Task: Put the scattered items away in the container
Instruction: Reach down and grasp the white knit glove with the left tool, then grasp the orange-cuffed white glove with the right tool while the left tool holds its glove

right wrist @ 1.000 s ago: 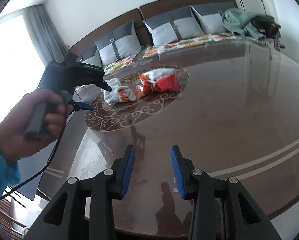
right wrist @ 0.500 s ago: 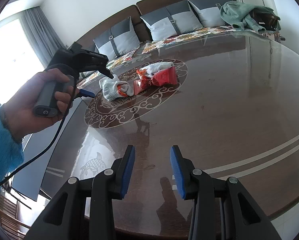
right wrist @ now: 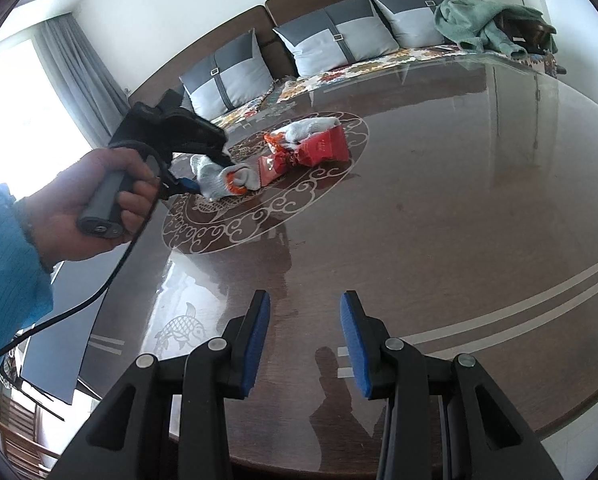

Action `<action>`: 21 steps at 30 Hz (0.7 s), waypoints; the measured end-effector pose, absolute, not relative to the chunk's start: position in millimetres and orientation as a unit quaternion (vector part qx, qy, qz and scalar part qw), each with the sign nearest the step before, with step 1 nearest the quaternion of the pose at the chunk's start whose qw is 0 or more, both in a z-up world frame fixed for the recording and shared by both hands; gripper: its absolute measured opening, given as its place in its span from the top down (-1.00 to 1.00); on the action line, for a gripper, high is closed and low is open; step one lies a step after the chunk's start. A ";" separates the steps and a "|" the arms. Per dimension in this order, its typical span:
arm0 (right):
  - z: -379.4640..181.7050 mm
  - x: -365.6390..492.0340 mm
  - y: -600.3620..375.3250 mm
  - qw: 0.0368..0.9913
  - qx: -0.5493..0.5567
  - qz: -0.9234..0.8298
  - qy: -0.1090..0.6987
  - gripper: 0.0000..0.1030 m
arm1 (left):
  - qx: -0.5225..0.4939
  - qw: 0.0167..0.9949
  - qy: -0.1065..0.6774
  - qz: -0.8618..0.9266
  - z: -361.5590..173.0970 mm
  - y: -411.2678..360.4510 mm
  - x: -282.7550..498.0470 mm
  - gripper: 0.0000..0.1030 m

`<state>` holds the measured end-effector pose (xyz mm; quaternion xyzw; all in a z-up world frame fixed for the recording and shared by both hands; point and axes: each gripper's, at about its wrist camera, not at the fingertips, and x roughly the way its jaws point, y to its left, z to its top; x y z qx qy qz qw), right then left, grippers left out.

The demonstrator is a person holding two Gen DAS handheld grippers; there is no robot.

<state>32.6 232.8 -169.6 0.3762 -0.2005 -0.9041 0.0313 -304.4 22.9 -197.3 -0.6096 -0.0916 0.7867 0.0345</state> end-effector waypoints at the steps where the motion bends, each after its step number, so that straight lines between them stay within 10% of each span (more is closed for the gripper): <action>1: -170.3 32.2 233.9 0.030 0.377 -0.903 -0.203 0.27 | -0.605 0.037 -0.086 0.790 -192.9 21.9 -299.2 0.27; 21: -131.1 -136.1 328.5 -0.073 0.364 -0.911 -0.177 0.27 | -0.559 0.093 -0.072 0.820 -167.6 -33.1 -152.5 0.28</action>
